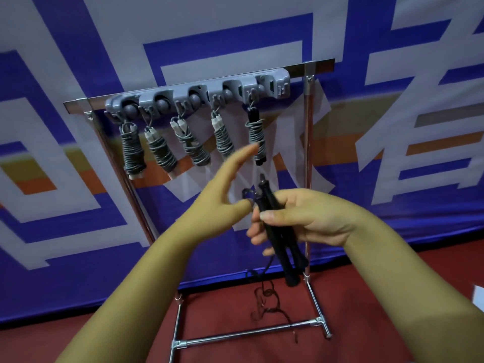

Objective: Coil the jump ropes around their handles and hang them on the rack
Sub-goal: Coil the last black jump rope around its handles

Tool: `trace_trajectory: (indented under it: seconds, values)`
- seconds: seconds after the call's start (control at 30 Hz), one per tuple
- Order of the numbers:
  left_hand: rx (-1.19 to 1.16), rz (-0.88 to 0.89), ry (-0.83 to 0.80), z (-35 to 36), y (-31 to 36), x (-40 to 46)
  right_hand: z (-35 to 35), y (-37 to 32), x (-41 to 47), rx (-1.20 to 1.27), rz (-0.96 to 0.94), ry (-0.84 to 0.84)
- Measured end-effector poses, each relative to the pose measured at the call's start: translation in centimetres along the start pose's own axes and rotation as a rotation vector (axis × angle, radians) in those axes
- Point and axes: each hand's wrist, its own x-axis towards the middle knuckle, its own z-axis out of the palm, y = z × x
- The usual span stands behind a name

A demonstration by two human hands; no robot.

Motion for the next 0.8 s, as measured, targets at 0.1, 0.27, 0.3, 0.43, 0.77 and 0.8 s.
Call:
trace_trajectory:
  seconds: [0.1, 0.27, 0.3, 0.43, 0.77, 0.8]
  values:
    - [-0.045, -0.024, -0.163, 0.2, 0.1, 1.0, 0.3, 0.2, -0.2, -0.058, -0.004, -0.020]
    - [-0.013, -0.092, -0.122, 0.4, 0.4, 2.2, -0.4, 0.7, -0.8, 0.020, -0.010, -0.021]
    - [-0.009, -0.113, -0.109, 0.4, 0.4, 2.4, -0.4, 0.7, -0.8, 0.035, -0.011, -0.014]
    - [-0.035, -0.188, -0.043, 0.8, 0.6, 3.2, -0.5, 0.8, -0.7, 0.069, -0.029, 0.015]
    - [-0.641, -0.376, -0.051, 2.8, -1.5, 1.3, -1.4, 0.1, -0.6, 0.067, -0.268, 0.433]
    - [-0.700, -0.392, -0.062, 2.6, -1.5, 1.2, -1.3, 0.3, -0.6, 0.070, -0.268, 0.437]
